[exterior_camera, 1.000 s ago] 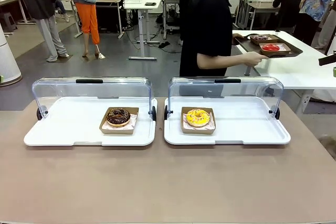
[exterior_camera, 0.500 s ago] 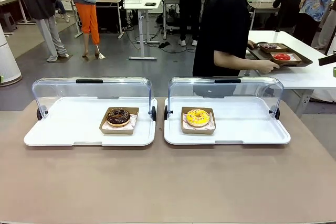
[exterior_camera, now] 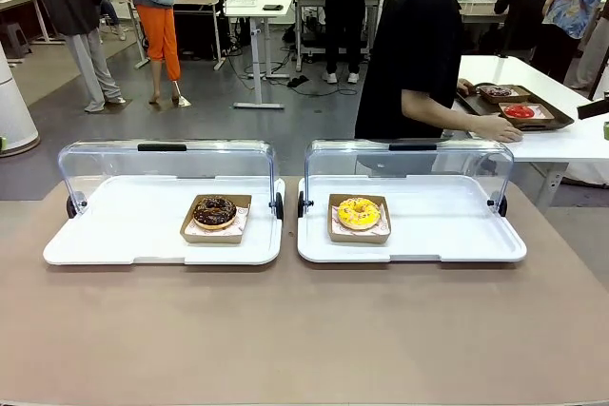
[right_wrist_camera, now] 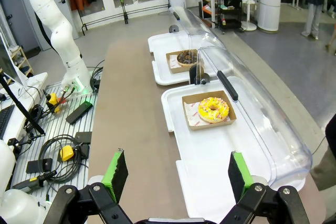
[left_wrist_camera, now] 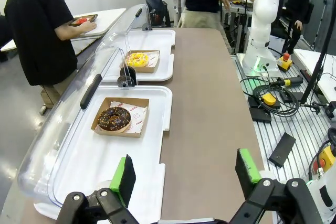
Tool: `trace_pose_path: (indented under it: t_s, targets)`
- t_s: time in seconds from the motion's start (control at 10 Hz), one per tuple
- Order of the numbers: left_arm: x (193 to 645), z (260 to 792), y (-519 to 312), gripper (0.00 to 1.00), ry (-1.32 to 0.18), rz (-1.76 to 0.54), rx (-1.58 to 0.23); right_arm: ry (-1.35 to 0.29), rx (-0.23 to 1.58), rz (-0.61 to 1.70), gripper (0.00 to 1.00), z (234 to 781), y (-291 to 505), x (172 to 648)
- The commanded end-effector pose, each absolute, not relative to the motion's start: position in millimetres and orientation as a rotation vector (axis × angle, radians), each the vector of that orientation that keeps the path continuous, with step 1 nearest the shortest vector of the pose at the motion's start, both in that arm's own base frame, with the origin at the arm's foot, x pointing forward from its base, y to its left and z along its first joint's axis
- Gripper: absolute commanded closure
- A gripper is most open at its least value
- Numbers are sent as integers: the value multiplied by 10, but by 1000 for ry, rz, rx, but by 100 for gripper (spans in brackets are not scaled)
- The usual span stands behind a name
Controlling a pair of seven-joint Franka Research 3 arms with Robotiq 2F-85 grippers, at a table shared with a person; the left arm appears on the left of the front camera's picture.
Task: Provide the desired donut to the person.
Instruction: Place the picked Paper togo box onto the Handle tray extended by the person.
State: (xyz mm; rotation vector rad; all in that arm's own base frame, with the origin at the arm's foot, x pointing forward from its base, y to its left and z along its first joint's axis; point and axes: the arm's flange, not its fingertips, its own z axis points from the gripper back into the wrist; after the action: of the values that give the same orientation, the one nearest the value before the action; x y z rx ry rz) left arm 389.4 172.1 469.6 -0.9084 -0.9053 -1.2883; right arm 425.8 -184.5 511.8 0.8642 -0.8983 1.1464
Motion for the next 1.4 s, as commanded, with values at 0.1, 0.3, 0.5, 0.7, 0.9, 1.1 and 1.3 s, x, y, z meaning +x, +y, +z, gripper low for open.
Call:
trace_pose_path:
  t_s: [0.1,0.3,0.5,0.7,0.9,1.1,1.3]
  targets:
    - [3883,4719,1734,0,-915,-1290,-915,-899,875,1137,0,5131,-1824,4250]
    - [3883,4719,1734,0,-915,-1290,-915,-899,875,1137,0,5131,-1824,4250]
    - [3883,4719,1734,0,-915,-1290,-915,-899,875,1137,0,5131,-1824,4250]
    - [3883,4719,1734,0,-915,-1290,-915,-899,875,1137,0,5131,-1824,4250]
    - [3883,4719,1734,0,-915,-1290,-915,-899,875,1137,0,5131,-1824,4250]
    - [3883,4719,1734,0,-915,-1290,-915,-899,875,1137,0,5131,-1824,4250]
    - [3883,4719,1734,0,-915,-1290,-915,-899,875,1137,0,5131,-1824,4250]
